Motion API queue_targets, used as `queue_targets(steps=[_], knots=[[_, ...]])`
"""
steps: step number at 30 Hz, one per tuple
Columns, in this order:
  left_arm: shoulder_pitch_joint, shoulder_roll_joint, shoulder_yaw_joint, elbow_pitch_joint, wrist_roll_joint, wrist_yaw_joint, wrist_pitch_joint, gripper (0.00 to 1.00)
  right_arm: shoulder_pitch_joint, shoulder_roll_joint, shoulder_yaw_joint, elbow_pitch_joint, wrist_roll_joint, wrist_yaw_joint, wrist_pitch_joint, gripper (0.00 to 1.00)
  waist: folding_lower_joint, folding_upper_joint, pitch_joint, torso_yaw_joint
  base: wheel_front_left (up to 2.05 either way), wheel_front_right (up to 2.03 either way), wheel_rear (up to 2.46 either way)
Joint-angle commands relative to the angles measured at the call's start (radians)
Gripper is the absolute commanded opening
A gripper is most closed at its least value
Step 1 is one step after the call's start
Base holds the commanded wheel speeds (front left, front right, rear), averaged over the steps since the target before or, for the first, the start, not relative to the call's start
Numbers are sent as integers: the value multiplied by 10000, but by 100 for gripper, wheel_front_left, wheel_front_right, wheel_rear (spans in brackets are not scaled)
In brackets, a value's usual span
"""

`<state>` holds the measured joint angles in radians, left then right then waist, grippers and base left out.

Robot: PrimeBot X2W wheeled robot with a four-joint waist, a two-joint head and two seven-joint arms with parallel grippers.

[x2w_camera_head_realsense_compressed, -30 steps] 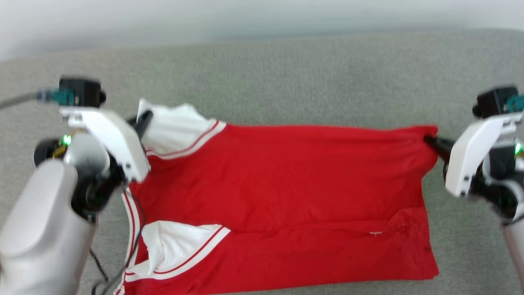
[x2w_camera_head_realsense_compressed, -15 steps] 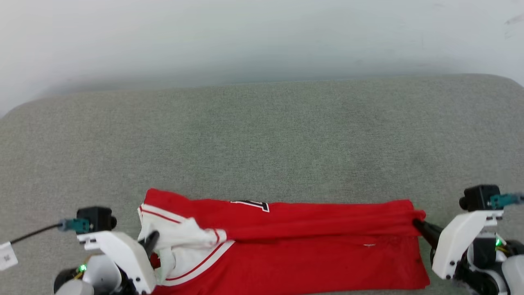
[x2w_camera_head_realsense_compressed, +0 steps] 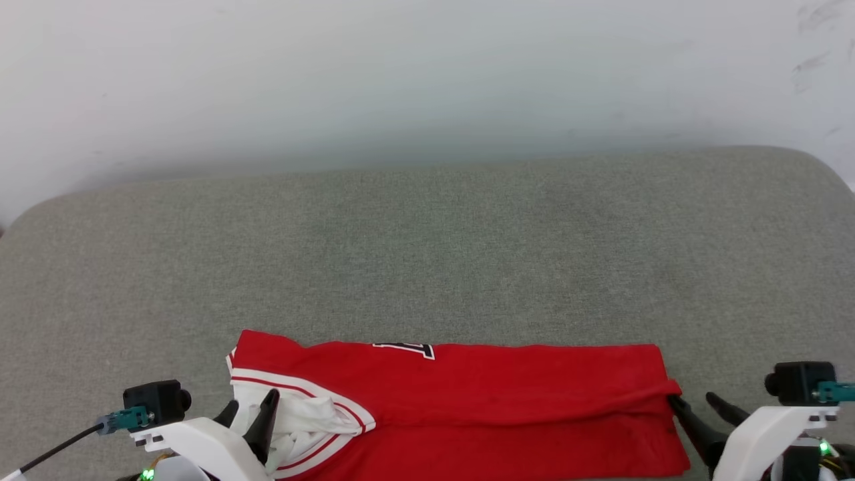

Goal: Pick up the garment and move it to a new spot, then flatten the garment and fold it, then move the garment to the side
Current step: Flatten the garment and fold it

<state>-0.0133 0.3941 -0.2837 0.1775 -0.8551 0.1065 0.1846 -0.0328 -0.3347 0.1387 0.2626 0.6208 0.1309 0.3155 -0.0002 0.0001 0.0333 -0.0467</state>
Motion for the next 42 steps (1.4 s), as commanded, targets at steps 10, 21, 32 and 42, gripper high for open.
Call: queue_targets(steps=[10,21,32,42], knots=[[-341,-236,-30,-1411,1536,620,-2070,100,211,5,-1568,-1608,-421,-4,1574,100,2,-1,-311,-41,0,0,0],[-883,-607,-178,-2317,2959,1117,-3952,100,-347,-61,-2393,-2182,-755,-4,5152,100,2,-1,315,803,0,0,0],[-1271,-964,-311,-2936,3452,1134,-4339,100,-508,559,-2463,-1408,-1003,-4,6421,100,2,-1,1103,1581,0,0,0],[-1204,-958,-313,-2831,3497,1096,-4379,100,-468,975,-1913,190,-396,-2,6812,0,2,-1,1033,1703,0,0,0]])
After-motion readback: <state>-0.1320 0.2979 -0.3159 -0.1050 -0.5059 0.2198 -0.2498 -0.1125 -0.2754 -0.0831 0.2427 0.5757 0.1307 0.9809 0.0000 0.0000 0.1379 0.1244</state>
